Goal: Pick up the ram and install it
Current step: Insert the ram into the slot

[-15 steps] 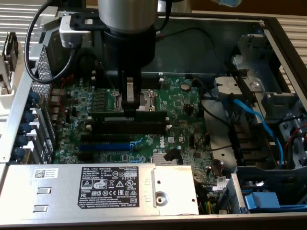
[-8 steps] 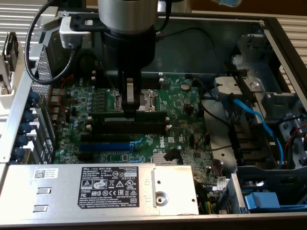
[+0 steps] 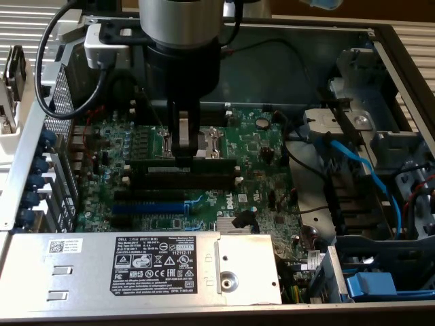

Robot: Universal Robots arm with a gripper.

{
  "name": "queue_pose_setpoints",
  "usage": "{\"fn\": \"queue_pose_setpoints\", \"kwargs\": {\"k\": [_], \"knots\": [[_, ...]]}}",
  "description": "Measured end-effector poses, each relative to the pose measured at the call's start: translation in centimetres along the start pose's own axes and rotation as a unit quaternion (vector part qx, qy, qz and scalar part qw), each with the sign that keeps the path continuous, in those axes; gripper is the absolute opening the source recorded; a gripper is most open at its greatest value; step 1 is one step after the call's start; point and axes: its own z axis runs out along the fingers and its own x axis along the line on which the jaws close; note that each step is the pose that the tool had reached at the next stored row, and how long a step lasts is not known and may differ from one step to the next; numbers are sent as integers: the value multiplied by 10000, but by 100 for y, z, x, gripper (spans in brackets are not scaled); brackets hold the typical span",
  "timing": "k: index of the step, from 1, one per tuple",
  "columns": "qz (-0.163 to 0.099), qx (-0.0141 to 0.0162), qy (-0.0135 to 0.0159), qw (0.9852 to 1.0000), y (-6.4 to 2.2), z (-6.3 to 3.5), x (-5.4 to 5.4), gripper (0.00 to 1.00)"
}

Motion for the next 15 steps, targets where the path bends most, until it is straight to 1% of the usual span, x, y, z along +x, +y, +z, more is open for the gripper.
{"fn": "queue_pose_setpoints", "kwargs": {"k": [15], "knots": [[24,0,1,10000,0,14,3,12]]}}
